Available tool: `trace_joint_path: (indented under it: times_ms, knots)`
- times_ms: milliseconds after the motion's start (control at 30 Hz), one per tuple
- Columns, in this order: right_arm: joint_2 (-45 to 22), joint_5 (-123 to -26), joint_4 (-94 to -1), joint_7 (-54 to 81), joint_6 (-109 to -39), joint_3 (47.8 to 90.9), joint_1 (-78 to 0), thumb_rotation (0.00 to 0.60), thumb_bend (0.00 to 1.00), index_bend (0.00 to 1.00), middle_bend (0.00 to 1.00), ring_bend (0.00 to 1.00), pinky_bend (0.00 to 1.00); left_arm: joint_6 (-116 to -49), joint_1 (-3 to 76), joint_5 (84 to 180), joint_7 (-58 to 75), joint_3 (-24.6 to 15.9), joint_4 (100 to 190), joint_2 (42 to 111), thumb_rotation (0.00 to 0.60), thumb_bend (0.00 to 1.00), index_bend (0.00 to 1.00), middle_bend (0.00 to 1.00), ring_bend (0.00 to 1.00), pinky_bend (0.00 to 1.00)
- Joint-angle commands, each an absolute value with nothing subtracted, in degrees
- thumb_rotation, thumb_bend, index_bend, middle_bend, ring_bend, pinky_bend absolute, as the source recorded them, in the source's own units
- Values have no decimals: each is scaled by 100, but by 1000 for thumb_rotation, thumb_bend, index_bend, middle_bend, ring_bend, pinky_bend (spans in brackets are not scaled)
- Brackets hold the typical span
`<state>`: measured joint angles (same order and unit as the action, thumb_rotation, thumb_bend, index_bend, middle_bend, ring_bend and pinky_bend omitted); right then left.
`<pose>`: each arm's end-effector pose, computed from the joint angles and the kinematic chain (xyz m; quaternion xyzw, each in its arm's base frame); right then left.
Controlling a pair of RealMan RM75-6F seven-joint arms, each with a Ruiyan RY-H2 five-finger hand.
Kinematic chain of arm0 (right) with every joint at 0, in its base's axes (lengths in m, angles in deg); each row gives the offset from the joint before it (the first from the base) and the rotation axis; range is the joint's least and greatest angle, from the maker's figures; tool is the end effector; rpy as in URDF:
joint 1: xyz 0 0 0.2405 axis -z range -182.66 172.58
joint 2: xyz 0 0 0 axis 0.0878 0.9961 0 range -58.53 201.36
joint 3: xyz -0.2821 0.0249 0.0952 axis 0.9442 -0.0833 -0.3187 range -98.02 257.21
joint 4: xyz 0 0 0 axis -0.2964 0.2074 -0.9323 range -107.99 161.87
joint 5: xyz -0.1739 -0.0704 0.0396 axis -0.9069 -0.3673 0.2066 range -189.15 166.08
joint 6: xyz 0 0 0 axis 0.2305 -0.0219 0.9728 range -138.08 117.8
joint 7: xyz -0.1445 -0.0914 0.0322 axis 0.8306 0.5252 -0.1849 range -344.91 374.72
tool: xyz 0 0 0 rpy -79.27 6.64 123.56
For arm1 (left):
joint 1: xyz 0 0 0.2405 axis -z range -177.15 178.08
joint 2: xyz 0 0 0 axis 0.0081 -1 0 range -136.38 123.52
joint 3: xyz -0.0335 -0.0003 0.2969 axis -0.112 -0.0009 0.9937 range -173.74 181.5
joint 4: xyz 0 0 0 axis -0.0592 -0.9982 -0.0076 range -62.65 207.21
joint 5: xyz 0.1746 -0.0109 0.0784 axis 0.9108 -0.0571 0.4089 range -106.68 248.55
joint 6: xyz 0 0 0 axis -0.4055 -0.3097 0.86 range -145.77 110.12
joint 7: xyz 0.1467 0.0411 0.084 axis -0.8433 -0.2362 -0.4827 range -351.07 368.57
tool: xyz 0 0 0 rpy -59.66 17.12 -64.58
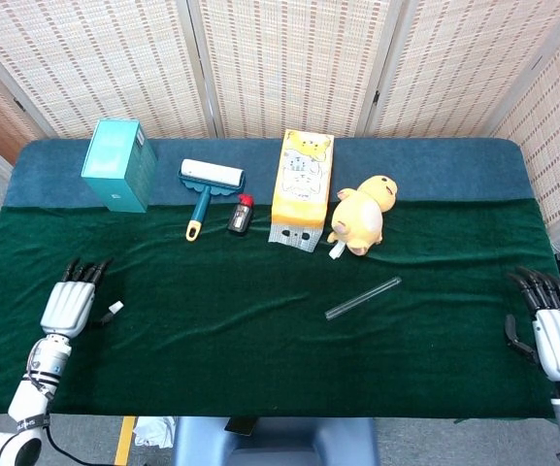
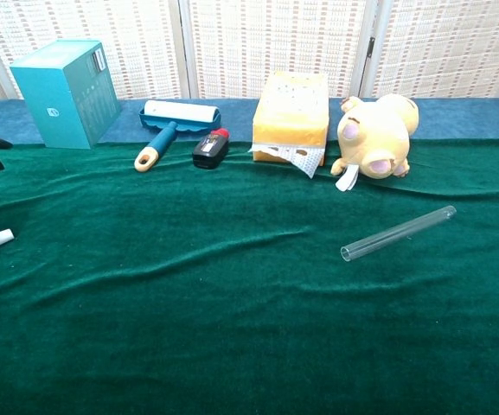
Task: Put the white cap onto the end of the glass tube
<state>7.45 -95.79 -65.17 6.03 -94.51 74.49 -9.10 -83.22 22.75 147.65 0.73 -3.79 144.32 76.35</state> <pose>-0.3475 -0.2153 0.2023 0.5458 -0.4324 0.4336 0.5720 -0.3361 0.3373 0.0770 -0.6689 -0.3694 -0.3258 0.5568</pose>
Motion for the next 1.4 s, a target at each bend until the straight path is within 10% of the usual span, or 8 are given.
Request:
trace_joint_path:
  times_ms: [33,1400]
  knots:
    - [738,-9574,-6509,598,-9442,7447,-916,600,660,131,123,69,0,-8243,2336,14709,73,-378,14277,7747,600,240,53,220,154,48]
    - [693,-9506,-6418,527,-9421,7467,-868,600,660,131,123,71,0,-7780,2764,14358,-95,-456,13513,8198,600,240,46,216,154,45]
